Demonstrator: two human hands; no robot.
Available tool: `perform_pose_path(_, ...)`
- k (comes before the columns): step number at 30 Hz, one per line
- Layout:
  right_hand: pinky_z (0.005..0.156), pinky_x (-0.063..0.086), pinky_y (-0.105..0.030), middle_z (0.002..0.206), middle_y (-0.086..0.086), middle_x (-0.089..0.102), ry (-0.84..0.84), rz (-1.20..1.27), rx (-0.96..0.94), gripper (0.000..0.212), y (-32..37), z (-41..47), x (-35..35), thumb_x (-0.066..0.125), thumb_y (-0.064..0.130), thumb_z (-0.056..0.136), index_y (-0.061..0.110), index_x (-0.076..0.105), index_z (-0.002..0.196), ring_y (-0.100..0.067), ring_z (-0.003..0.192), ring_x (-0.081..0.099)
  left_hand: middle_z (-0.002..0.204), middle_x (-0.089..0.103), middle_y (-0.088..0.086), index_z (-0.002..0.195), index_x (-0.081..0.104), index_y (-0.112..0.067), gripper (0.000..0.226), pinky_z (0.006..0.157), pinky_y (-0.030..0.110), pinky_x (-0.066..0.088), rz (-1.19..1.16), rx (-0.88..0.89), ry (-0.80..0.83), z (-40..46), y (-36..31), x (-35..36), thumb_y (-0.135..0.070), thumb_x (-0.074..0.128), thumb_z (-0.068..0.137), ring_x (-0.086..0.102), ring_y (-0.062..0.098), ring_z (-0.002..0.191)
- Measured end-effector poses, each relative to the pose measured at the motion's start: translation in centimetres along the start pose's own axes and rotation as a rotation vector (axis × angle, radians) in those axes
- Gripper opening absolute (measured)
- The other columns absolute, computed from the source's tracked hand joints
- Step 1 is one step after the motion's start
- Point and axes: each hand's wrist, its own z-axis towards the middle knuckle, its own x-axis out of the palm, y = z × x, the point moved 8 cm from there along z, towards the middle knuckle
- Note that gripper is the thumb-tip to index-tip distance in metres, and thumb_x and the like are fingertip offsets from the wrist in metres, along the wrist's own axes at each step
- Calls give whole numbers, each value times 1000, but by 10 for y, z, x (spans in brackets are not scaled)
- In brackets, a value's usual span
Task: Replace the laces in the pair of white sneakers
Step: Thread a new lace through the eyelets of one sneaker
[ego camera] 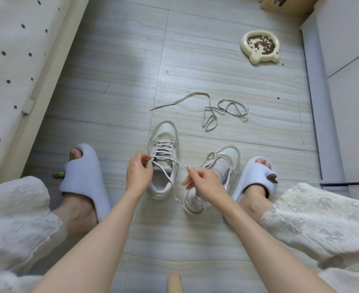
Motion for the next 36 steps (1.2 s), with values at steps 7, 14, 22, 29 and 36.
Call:
perform_pose_path(7,97,28,-37,117,-6,62,-86,-871,-208,33,15,43,13,45,31,94,17,58,121,-26,117,46,115,46,13,105,59,-6,26,97,29,32,-32,31,-19,-18,-11,11,2,49,82,47,29,111)
perform_pose_path(14,89,27,-35,101,-9,69,-149,-891,-316,34,29,45,13,35,33,99,17,65,104,-29,99,60,108,58,2,96,64,-20,22,93,35,27,127,-23,-104,-24,-29,-2,-11,47,88,44,24,110)
perform_pose_path(22,73,34,-37,60,-8,66,-305,-979,-574,30,72,9,-20,53,30,89,19,70,68,-27,61,61,86,66,-8,82,67,-22,17,65,25,36,-533,-341,365,-38,-62,33,-21,52,90,54,10,81)
perform_pose_path(29,62,20,-30,37,1,50,-447,-1041,-474,21,70,-8,-54,72,21,67,22,58,51,-20,36,49,98,67,3,97,62,-8,19,88,27,42,-1214,-522,515,-52,-81,21,-10,43,94,60,17,99)
perform_pose_path(36,59,15,-31,43,4,49,-559,-1106,-413,34,62,-13,-57,80,4,43,20,54,57,-20,43,50,92,69,14,91,59,0,19,106,39,37,-1441,-589,489,-67,-81,9,0,39,92,62,27,99)
